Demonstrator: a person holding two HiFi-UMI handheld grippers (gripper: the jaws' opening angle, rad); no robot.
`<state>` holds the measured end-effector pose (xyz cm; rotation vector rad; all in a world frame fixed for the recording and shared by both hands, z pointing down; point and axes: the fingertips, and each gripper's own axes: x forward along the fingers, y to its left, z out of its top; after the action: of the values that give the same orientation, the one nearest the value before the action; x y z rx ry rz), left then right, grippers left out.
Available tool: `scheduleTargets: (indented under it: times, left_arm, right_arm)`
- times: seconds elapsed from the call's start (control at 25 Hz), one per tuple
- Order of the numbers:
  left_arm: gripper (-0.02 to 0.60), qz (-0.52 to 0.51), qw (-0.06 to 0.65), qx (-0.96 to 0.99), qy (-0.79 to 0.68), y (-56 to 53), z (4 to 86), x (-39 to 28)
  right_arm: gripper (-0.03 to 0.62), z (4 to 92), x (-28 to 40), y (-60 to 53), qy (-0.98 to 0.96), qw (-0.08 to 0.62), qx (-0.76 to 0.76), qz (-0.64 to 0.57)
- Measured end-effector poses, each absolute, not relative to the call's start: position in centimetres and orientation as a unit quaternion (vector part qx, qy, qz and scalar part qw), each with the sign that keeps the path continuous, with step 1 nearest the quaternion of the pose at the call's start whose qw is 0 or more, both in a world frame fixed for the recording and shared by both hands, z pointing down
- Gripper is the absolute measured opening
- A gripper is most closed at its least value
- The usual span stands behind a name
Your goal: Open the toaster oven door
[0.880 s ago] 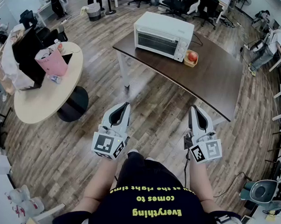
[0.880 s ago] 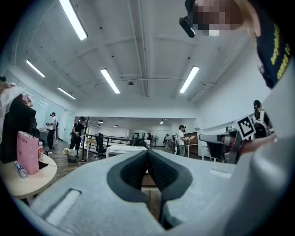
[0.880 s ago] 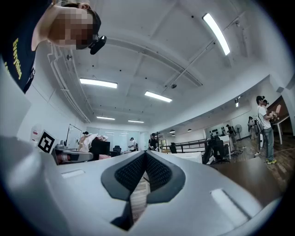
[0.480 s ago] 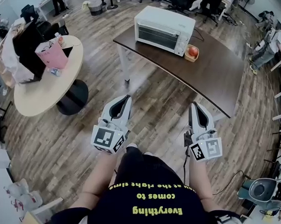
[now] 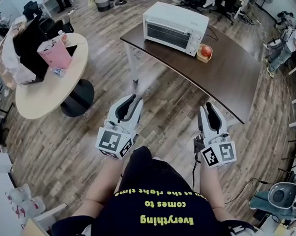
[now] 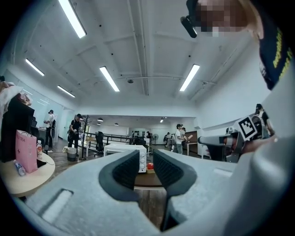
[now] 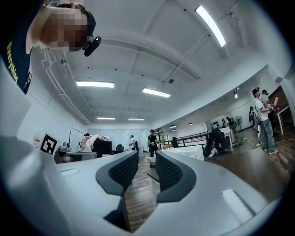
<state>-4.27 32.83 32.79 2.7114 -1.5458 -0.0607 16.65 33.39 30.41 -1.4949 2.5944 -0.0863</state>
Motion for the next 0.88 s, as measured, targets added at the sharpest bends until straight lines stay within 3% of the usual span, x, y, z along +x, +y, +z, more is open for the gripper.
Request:
scheduleTargets:
  times: [0.2,0.32,0.44,0.88]
  left_arm:
    - [0.177,0.002,0.021,0.867,-0.498,31.2,33.3,-4.0]
    - [0.269,0.014,0.040,0.875,-0.482,29.8,34.0,-3.4]
    - [0.315,0.016,0.048,0.876,-0.479,27.8,34.4,-3.6]
    - [0.353,0.018,0.033,0.884,-0.467,15.6,33.9,-7.8]
  right_arm:
    - [0.213,30.9,17.0,31.7,0.860,0.070,-0.505,-0.037]
    - [0.254,31.4,17.0,30.2,0.857,0.064,-0.509,-0.045]
    - [0.281,32.0,16.5,28.5,0.856,0.056,-0.512,-0.053]
    - [0.299,31.8,12.6,17.8,0.844,0.053,-0.532,-0.049]
